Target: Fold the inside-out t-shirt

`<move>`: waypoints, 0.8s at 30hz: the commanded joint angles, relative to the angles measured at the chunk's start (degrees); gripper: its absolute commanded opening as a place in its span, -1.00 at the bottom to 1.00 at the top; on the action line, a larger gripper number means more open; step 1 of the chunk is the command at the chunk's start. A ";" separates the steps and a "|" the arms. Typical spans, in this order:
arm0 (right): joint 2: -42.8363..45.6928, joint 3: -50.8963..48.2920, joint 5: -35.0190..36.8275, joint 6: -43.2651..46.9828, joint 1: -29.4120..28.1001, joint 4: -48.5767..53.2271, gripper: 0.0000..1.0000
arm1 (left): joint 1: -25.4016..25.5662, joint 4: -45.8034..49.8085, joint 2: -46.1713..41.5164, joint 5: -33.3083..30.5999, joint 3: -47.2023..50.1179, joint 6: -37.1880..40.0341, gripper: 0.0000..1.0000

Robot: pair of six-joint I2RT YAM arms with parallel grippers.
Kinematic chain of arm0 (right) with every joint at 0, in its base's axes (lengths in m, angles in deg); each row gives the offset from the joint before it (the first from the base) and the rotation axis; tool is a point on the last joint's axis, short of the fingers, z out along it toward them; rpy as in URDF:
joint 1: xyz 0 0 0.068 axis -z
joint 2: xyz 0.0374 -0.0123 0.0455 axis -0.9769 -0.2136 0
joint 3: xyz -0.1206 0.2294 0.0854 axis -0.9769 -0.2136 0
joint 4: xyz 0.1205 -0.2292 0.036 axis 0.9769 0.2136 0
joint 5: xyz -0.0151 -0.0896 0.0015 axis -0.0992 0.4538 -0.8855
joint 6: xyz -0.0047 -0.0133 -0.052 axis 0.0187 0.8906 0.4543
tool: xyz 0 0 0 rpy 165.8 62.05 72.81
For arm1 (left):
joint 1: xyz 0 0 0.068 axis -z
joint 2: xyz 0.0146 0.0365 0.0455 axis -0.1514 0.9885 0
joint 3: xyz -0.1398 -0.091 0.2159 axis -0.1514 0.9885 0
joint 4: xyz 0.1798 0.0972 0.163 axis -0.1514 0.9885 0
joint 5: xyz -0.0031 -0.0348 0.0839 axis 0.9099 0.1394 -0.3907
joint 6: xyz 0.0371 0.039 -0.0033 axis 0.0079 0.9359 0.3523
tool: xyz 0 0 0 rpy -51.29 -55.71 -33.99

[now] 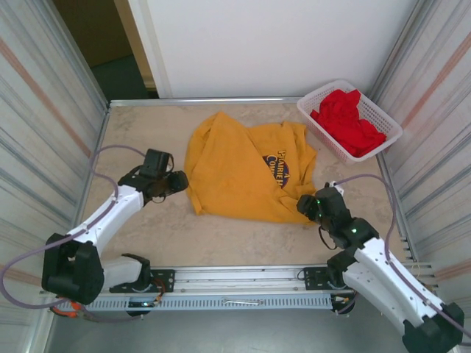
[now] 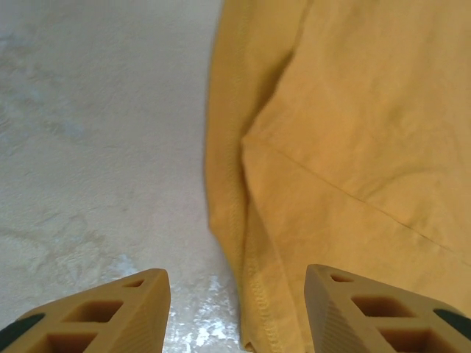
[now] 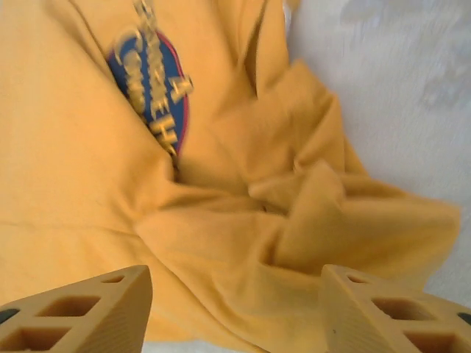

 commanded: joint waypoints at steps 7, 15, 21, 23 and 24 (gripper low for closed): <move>-13.20 7.76 6.53 3.56 -0.10 4.94 0.42 | 18.09 7.55 7.62 -21.13 -2.77 -7.84 0.04; -20.62 3.23 5.67 0.86 -0.18 -0.49 0.49 | 21.44 10.69 16.86 -25.15 -5.40 -16.34 0.15; -26.27 2.03 4.94 -0.57 0.25 -3.80 0.12 | 20.35 10.01 22.29 -24.27 -4.87 -16.84 -0.01; -27.00 3.20 4.03 0.69 1.37 -4.81 -0.80 | 19.42 9.54 21.52 -24.36 -4.42 -15.61 -0.46; -26.92 4.08 3.83 1.53 2.28 -4.74 -1.00 | 18.79 9.54 20.55 -24.53 -4.41 -14.77 -0.66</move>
